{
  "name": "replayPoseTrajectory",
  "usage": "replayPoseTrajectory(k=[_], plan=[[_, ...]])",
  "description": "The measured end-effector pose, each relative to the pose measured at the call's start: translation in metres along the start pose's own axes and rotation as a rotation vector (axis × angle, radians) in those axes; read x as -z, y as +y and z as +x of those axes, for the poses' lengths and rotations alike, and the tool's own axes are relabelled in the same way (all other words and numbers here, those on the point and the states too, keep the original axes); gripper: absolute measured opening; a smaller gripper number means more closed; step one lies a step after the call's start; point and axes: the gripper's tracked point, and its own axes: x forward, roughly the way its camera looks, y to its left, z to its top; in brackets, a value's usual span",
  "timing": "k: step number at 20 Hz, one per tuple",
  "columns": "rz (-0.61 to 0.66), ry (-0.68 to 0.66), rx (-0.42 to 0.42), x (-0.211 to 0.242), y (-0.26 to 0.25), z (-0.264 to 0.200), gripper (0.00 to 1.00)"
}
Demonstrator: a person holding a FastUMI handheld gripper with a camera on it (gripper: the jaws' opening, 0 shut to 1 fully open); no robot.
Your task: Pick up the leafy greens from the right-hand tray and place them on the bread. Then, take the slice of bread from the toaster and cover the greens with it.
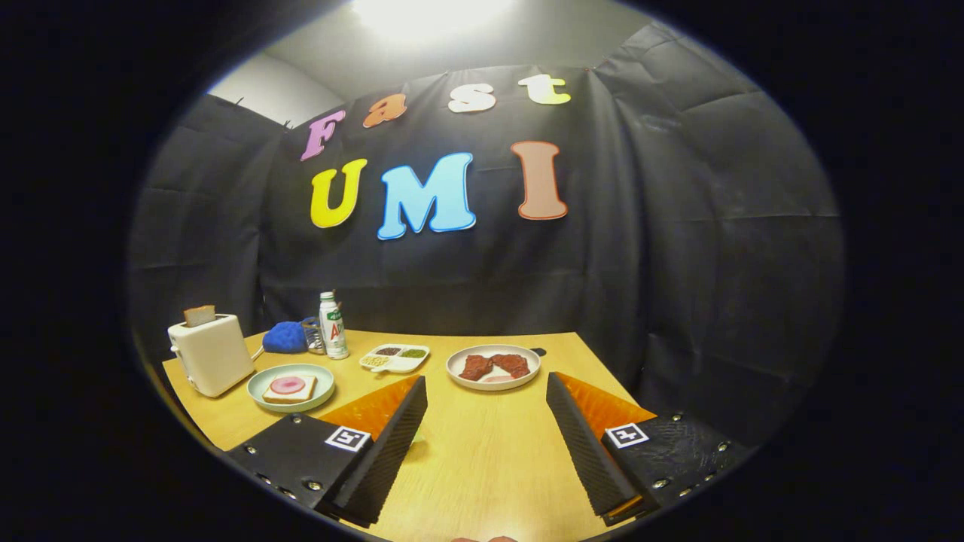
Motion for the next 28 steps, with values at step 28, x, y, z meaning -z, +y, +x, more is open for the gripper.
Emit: replayPoseTrajectory(k=[28], plan=[[-0.088,0.362,-0.104,0.113,0.078,0.070,0.98]])
